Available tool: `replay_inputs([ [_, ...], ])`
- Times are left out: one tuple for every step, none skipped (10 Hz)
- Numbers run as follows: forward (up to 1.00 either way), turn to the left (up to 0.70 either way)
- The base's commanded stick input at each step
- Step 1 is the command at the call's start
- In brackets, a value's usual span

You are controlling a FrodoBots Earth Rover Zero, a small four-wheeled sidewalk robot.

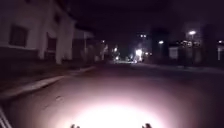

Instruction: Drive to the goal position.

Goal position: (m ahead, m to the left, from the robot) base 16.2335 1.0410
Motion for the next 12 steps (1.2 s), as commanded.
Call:
replay_inputs([
  [0.70,0.00],
  [0.70,0.00],
  [0.70,0.00],
  [0.70,0.00],
  [0.70,0.00],
  [0.70,0.00],
  [0.70,0.00],
  [0.70,0.00],
  [0.70,-0.22],
  [0.70,-0.35],
  [0.70,-0.35],
  [0.70,-0.30],
])
